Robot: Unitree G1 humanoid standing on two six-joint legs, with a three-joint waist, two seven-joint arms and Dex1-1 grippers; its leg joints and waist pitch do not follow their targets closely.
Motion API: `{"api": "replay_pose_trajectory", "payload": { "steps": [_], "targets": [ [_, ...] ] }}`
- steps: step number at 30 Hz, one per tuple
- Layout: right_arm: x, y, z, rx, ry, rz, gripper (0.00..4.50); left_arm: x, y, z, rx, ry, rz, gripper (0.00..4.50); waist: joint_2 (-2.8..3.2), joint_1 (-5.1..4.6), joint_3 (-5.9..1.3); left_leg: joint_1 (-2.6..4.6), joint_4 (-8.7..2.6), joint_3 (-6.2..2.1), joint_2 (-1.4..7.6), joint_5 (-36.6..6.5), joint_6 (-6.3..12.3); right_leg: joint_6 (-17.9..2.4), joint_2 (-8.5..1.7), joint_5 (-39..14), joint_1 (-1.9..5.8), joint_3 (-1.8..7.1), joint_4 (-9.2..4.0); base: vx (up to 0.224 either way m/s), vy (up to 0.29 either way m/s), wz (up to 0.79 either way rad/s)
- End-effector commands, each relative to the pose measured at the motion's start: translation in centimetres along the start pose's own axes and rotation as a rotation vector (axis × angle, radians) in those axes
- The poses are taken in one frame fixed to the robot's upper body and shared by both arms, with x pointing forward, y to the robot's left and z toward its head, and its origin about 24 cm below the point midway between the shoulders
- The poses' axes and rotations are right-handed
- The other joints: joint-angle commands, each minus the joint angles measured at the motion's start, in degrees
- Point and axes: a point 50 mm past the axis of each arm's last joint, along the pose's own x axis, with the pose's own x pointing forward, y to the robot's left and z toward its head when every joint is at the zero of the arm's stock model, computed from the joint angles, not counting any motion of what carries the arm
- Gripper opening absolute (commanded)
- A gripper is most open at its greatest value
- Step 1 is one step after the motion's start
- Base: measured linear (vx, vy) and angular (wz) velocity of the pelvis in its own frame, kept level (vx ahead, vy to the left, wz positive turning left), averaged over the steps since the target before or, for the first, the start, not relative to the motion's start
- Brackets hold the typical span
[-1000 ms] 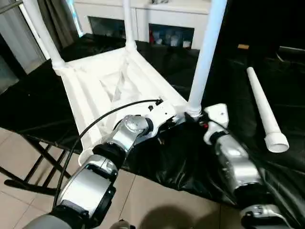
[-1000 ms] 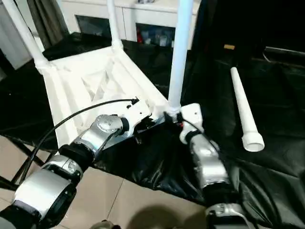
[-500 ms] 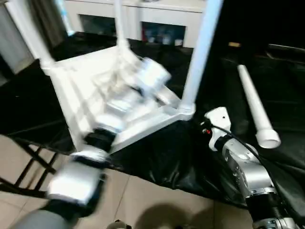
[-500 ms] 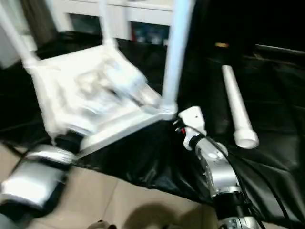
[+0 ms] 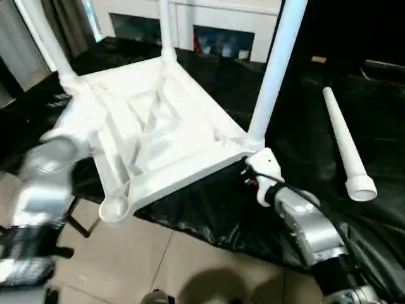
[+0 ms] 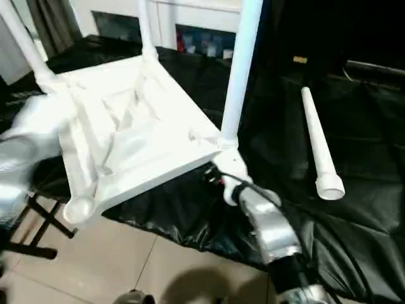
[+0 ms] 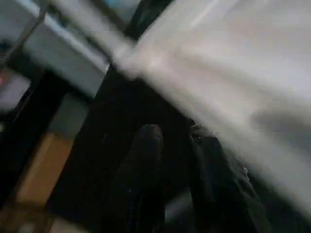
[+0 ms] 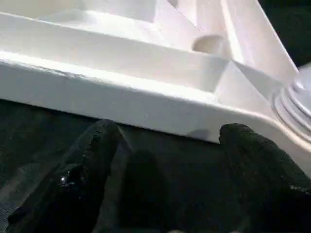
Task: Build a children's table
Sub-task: Rotate table base
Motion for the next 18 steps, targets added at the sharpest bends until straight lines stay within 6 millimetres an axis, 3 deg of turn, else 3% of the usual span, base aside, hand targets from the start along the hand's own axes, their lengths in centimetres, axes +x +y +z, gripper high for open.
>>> {"api": "replay_pose_trajectory", "payload": {
  "steps": [1,4,9,10,13,15,16,18],
  "targets": [
    [0.2,0.0,0.3,-0.014,0.019,-0.010,3.79,-0.5,-0.4,-1.3,0.016,0.077,-0.018,0.92,0.59,-0.31,-3.37,0.87,-4.52,-1.29,3.09,-11.8,1.05,-9.9,-4.96,-12.3,2.78,3.28,-4.28,0.000,0.000,0.00],
    [0.2,0.1,0.3,-0.022,0.022,-0.009,3.79,-1.0,-1.7,-2.3,0.014,0.134,-0.111,0.92,1.04,-0.14,-3.60,1.27,-4.51,-1.36,2.98,-13.1,0.08,-9.2,-4.93,-12.7,2.48,3.47,-4.46,0.000,0.000,0.00],
    [-0.3,-0.5,0.3,-0.036,0.031,-0.031,3.79,-2.1,-4.3,-1.9,0.011,0.129,-0.335,0.92,0.97,-0.03,-3.72,0.92,-4.40,-1.37,2.85,-11.6,0.14,-10.5,-4.82,-8.2,2.76,3.42,-4.00,0.000,0.000,0.00],
    [-1.1,-1.0,0.4,-0.040,0.032,-0.033,3.79,-2.5,-5.0,-1.8,0.011,0.124,-0.408,0.92,1.25,-0.10,-3.78,0.83,-4.33,-1.39,2.82,-11.0,0.15,-10.7,-4.78,-6.7,2.92,3.40,-3.80,0.000,0.000,0.00],
    [-1.9,-1.4,0.5,-0.041,0.032,-0.027,3.79,-2.9,-5.6,-1.5,0.009,0.111,-0.466,0.92,1.07,-0.14,-3.79,0.82,-4.15,-1.26,2.70,-9.5,0.86,-10.5,-4.55,-4.5,3.14,3.39,-3.74,0.000,0.000,0.00],
    [-3.1,-1.7,0.7,-0.065,0.020,0.025,3.79,-3.5,-6.8,-0.7,-0.002,0.067,-0.569,0.92,0.98,0.00,-3.66,0.90,-4.09,-1.19,2.81,-10.4,1.23,-10.4,-4.73,-6.4,3.08,3.40,-4.03,0.000,0.000,0.00],
    [-3.6,-1.6,0.6,-0.070,0.018,0.062,3.79,-3.7,-7.6,-0.4,-0.002,0.056,-0.624,0.92,1.57,0.03,-3.61,0.93,-4.24,-1.33,2.77,-11.8,1.21,-10.2,-4.72,-8.5,3.11,3.33,-4.21,0.000,0.000,0.00],
    [-4.3,-1.4,0.5,-0.072,0.021,0.128,3.79,-3.9,-8.6,-0.3,0.012,0.051,-0.687,0.92,1.28,-0.14,-3.45,1.02,-4.36,-1.26,2.83,-13.5,1.17,-9.7,-4.69,-10.5,3.06,3.34,-4.63,0.000,0.000,0.00]
  ]
}}
